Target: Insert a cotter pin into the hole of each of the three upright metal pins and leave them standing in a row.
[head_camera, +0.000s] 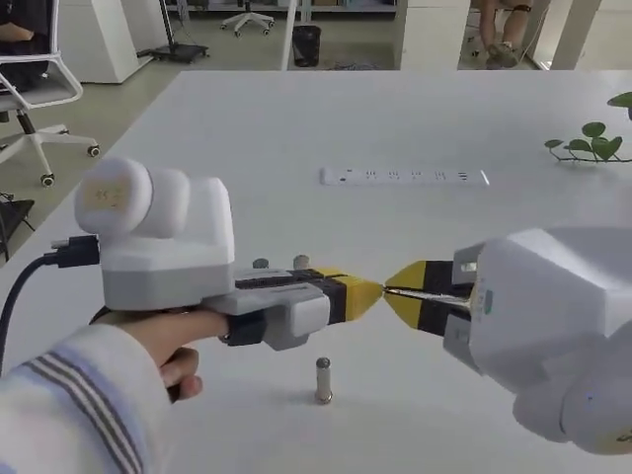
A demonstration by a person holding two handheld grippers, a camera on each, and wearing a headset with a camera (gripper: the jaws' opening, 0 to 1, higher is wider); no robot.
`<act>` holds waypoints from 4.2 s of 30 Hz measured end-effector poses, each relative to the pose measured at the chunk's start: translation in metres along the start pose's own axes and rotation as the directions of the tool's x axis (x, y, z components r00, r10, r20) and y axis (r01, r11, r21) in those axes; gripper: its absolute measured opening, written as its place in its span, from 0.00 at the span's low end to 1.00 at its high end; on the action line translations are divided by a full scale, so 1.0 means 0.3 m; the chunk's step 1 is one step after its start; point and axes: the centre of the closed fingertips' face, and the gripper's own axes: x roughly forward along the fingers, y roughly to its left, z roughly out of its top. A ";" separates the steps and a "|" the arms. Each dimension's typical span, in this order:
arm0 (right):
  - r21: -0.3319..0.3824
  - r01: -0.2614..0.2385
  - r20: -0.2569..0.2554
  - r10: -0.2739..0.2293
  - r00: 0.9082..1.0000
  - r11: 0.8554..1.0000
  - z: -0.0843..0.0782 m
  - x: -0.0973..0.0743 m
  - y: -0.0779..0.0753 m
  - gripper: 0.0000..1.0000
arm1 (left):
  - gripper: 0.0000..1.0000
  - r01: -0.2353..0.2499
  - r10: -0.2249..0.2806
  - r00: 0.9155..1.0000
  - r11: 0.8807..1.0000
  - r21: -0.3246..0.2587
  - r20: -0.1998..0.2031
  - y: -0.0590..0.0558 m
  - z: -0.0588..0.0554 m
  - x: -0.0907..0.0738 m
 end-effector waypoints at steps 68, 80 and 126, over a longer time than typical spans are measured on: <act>0.659 -0.366 0.296 0.221 0.929 0.657 -0.033 -0.004 0.164 0.35 | 0.00 0.090 -0.059 0.995 0.902 0.422 -0.085 -0.056 -0.074 -0.073; 0.655 -0.406 0.345 0.226 0.911 0.637 0.014 -0.018 0.174 0.17 | 0.00 0.136 -0.094 0.989 0.877 0.461 -0.112 -0.077 -0.097 -0.079; 0.494 -0.537 0.371 0.392 0.842 0.684 0.059 -0.031 0.262 0.00 | 0.02 0.180 -0.096 0.972 0.891 0.416 -0.214 -0.046 -0.222 -0.096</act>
